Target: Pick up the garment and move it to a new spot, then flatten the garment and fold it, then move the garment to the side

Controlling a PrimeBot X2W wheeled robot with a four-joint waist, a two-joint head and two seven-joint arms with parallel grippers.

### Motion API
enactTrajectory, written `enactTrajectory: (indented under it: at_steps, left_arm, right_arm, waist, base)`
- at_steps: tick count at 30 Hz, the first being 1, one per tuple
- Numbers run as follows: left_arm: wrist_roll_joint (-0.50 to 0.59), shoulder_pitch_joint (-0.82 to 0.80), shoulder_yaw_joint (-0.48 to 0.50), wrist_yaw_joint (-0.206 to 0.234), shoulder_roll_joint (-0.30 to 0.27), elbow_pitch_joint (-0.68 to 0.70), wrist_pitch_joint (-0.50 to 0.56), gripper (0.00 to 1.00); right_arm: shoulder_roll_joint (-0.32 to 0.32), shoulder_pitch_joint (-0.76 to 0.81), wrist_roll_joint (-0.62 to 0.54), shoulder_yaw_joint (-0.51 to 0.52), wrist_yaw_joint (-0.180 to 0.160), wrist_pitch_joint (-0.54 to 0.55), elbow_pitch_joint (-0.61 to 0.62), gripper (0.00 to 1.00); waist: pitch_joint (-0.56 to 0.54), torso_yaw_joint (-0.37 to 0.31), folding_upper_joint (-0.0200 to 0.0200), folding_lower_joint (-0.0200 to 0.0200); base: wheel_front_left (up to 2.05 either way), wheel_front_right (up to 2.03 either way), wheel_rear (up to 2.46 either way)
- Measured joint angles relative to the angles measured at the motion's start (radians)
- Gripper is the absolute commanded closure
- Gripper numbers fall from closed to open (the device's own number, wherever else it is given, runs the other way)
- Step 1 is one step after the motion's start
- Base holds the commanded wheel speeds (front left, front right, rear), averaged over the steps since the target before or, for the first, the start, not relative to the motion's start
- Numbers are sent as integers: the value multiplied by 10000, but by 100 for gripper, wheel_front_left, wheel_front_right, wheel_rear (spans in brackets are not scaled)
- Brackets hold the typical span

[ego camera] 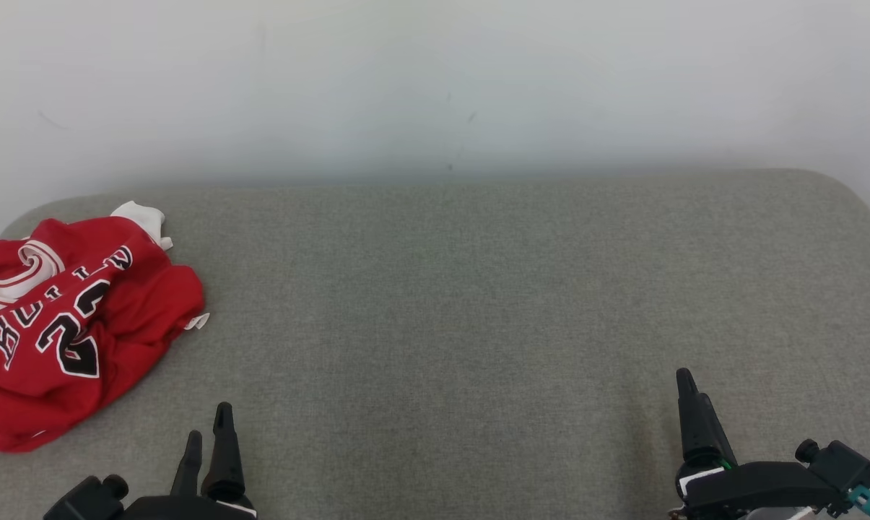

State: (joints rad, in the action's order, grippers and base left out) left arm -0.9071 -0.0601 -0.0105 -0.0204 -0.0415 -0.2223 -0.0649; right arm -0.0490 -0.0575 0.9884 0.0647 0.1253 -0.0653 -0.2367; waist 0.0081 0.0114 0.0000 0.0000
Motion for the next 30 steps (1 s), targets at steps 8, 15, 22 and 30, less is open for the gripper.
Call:
enactTrajectory:
  at_steps: [8, 15, 22, 30]
  left_arm:
    - [1574, -2, -297, 211, -31, 50, -240, 0]
    - [2554, -7, -529, 401, -115, 198, -416, 0]
    - [3522, -9, -807, 558, -272, 282, -629, 0]
    - [4395, -15, -1118, 734, -399, 303, -836, 0]
  right_arm:
    - [0, 2, -1908, -21, 2, -249, 31, 0]
    - [-2, 1, -2878, -6, 4, -428, 35, 0]
    - [-2, -12, -3833, 33, 4, -631, -44, 0]
    - [-4, -20, -4702, -4, 6, -763, -105, 0]
  waist:
    - [37, 40, 0, 0]
    - [62, 53, 0, 0]
    - [73, 68, 0, 1]
    - [53, 98, 0, 0]
  base:
    - [0, 0, 0]
    - [0, 0, 0]
    - [0, 0, 0]
    - [0, 0, 0]
